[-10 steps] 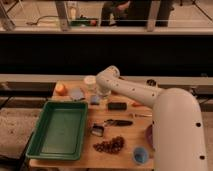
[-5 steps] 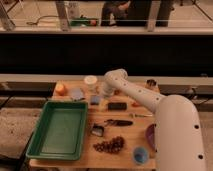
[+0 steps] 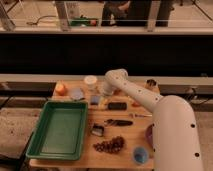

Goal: Wipe red bowl with sponge

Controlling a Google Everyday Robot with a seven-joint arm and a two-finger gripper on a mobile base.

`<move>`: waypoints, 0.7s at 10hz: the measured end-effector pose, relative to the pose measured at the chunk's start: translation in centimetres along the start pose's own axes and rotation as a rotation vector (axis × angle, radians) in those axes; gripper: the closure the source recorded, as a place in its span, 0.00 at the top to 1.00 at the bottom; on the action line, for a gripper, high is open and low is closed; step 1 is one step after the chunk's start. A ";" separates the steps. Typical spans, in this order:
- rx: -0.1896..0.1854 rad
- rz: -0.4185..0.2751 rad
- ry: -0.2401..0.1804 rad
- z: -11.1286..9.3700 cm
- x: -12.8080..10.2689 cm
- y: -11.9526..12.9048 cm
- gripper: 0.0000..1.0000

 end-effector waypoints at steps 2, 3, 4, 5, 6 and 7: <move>-0.003 -0.001 0.007 0.5 0.3 0.0 0.80; 0.001 -0.001 0.012 0.5 0.6 -0.1 0.80; 0.005 0.000 0.016 0.4 1.1 -0.1 0.79; 0.011 0.003 0.021 0.2 1.8 0.0 0.74; 0.017 0.003 0.023 0.0 2.0 -0.1 0.72; 0.022 0.001 0.025 -0.2 2.3 -0.1 0.64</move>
